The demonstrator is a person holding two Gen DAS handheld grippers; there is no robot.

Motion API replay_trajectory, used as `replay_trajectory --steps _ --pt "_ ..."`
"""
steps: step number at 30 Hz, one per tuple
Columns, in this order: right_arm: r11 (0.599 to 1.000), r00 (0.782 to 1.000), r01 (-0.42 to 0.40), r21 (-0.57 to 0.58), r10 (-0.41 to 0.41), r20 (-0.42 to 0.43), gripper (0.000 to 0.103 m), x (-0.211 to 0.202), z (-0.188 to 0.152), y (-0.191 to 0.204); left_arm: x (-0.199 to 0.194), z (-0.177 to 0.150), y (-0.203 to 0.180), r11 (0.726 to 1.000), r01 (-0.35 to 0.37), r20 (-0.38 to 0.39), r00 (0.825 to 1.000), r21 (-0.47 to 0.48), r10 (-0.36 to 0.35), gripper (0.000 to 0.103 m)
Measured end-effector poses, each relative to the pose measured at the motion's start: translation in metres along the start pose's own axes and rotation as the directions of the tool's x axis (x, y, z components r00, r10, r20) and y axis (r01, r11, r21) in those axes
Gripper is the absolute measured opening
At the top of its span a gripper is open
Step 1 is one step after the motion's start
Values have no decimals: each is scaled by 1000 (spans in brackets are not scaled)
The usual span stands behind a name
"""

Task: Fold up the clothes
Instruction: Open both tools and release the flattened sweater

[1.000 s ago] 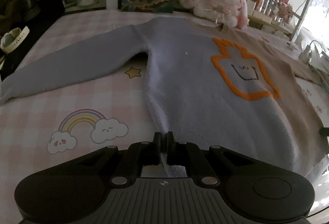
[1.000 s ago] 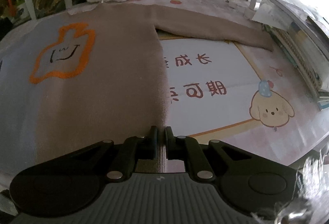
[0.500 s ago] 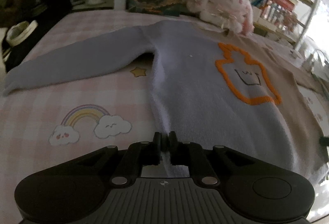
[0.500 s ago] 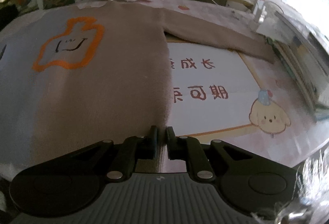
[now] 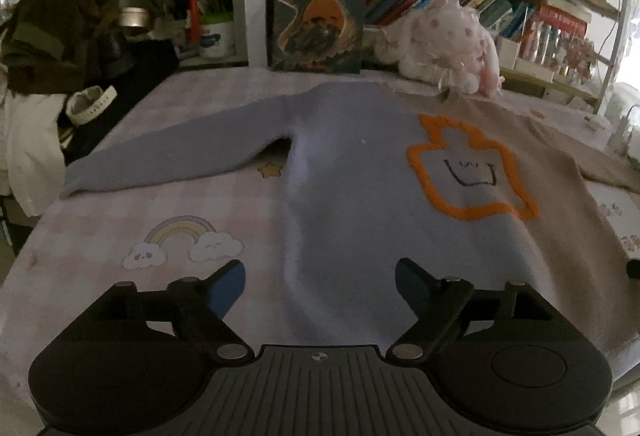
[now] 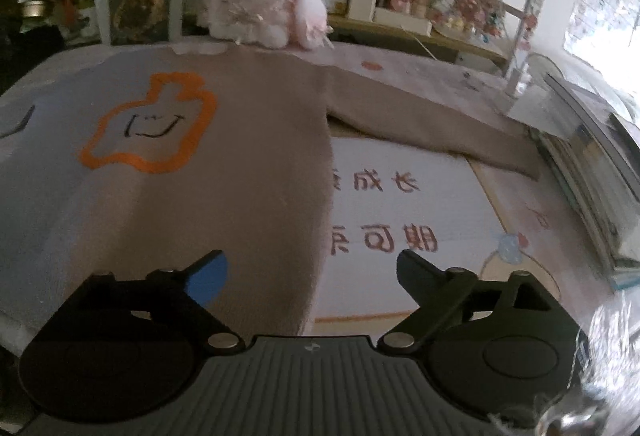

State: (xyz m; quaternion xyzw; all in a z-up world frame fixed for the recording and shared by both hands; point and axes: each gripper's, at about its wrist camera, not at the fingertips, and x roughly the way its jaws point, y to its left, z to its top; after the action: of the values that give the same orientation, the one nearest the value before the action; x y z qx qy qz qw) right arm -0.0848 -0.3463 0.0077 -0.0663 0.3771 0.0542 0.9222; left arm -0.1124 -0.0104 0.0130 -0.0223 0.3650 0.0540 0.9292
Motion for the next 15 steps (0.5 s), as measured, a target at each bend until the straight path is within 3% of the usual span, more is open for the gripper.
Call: replay_trajectory --steps 2,15 --pt "1000 1000 -5 -11 6 8 99 2 -2 -1 0 -1 -2 1000 -7 -5 1000 3 7 86" --pt "1000 1000 -13 8 13 -13 102 7 -19 4 -2 -10 -11 999 -50 -32 998 22 51 88"
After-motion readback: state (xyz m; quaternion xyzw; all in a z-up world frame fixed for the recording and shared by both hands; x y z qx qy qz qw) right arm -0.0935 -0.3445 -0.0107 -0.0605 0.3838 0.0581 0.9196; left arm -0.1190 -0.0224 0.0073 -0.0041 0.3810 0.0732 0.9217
